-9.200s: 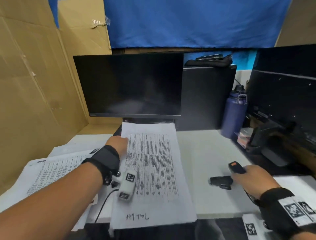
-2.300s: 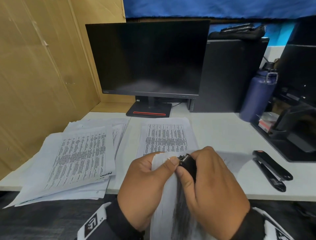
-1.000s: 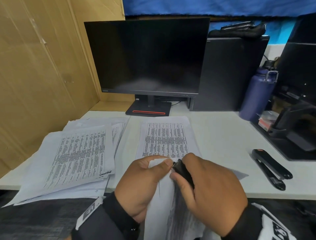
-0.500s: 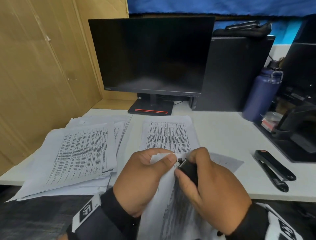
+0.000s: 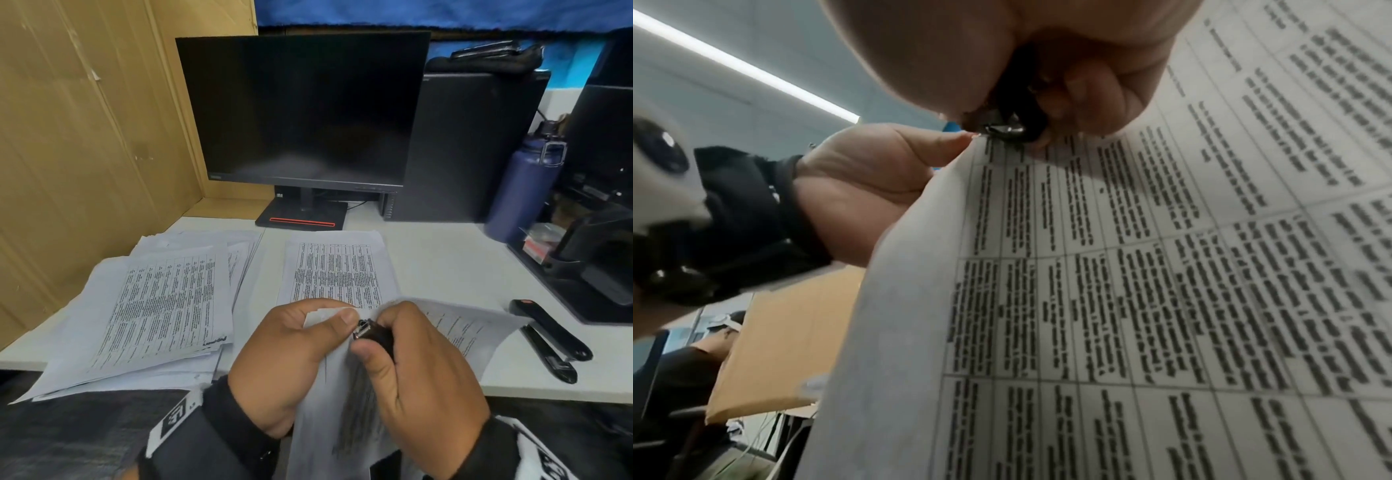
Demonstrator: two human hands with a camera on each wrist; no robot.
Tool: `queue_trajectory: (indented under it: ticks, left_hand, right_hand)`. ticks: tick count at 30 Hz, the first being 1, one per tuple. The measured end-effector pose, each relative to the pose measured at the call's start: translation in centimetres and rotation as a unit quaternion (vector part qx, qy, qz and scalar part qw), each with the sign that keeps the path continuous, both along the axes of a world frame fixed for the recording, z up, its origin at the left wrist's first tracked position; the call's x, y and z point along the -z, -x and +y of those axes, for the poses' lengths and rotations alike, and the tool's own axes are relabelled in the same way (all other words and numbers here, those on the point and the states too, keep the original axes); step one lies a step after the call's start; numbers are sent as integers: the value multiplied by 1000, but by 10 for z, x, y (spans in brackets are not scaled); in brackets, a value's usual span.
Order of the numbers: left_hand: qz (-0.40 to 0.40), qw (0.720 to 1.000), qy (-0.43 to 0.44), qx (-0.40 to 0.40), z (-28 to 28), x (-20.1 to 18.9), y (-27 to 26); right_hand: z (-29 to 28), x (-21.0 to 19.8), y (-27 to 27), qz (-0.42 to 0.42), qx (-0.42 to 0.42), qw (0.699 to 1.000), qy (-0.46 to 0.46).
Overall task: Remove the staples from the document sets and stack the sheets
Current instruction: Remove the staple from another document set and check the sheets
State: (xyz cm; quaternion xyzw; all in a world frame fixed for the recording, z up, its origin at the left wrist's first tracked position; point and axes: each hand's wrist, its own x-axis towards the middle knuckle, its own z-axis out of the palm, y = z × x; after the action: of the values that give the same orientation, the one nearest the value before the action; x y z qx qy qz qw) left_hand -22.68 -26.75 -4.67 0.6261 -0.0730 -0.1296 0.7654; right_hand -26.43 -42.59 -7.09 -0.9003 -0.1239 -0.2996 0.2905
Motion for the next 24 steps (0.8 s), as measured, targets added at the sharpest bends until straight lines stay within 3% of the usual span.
queue_trajectory:
  ticks: [6, 11, 20, 24]
  left_hand:
    - [100, 993, 60, 35, 1, 6, -5]
    - [130, 990, 42, 25, -4, 18, -1]
    - [171, 984, 29, -27, 6, 23, -20]
    - [132, 989, -1, -65, 15, 19, -29]
  right_hand:
    - [3, 5, -2, -59, 14, 994, 89]
    - [-12, -7, -10, -49, 55, 988, 136]
    - [-39, -7, -23, 72, 60, 994, 62]
    - [-62, -17, -31, 158, 133, 978, 2]
